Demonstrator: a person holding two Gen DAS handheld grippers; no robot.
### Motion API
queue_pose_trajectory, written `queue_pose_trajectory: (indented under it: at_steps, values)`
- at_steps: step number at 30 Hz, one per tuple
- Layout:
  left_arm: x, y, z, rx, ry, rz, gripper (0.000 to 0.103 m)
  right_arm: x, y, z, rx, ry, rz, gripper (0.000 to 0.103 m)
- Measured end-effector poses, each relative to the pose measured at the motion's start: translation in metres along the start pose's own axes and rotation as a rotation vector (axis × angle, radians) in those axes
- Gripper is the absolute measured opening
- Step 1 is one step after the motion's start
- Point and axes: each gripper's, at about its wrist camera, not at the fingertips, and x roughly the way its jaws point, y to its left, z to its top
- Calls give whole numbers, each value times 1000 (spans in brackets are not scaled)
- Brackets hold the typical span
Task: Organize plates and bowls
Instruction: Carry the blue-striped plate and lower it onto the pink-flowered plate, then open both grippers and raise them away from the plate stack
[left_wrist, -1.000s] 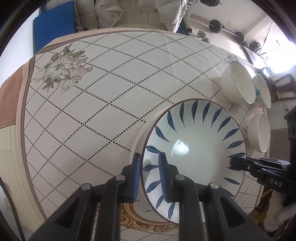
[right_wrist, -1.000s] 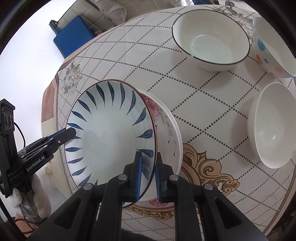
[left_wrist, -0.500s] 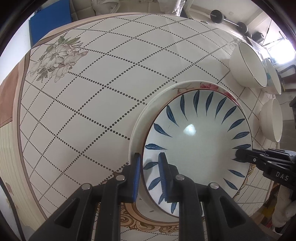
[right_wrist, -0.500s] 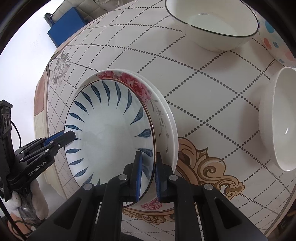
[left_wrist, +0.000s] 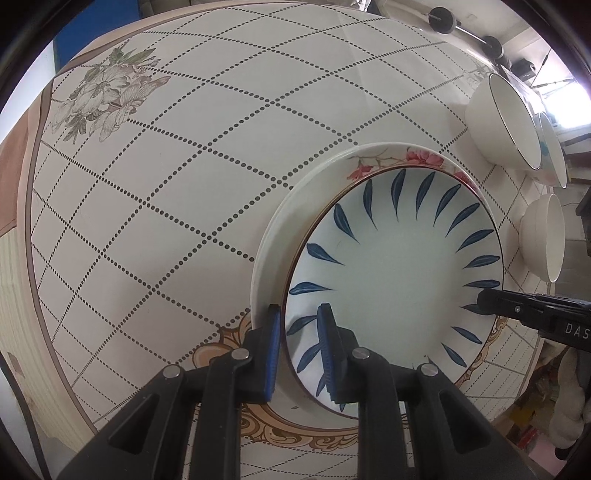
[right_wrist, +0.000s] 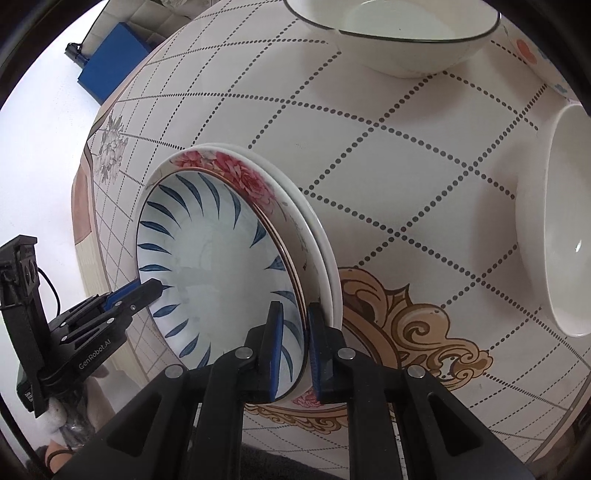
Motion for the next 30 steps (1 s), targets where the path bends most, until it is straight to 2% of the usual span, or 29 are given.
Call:
queue_pose_trajectory:
  at_steps: [8, 12, 17, 18, 20, 22, 24, 27, 28, 29, 30]
  values:
    - [2, 17, -2, -15, 39, -19, 18, -5, -5, 0, 20, 54, 18, 15]
    - [4, 22, -3, -59, 88, -37, 18, -4, -2, 2, 39, 76, 4, 15]
    - [3, 32, 1, -118, 152, -74, 19, -1, 9, 8, 61, 118, -54, 16]
    - [4, 33, 2, -121, 166, -74, 19, -1, 12, 9, 57, 122, -66, 18]
    - [5, 34, 4, -117, 194, -59, 20, 0, 15, 11, 66, 135, -52, 33]
    - [2, 30, 8, -104, 192, -28, 22, 1, 21, 14, 77, 148, 5, 71]
    - [-5, 24, 10, -80, 165, 11, 24, -1, 30, 16, 67, 136, -7, 89]
    - [-14, 17, 9, -55, 123, 51, 25, -4, 48, 19, 12, 108, -83, 89]
    - [-17, 16, 8, -48, 107, 61, 31, -5, 53, 18, -2, 102, -101, 89]
    - [-21, 14, 7, -44, 90, 69, 43, -5, 58, 17, -20, 96, -121, 89]
    - [-24, 12, 5, -44, 71, 72, 50, -7, 62, 15, -39, 88, -142, 89]
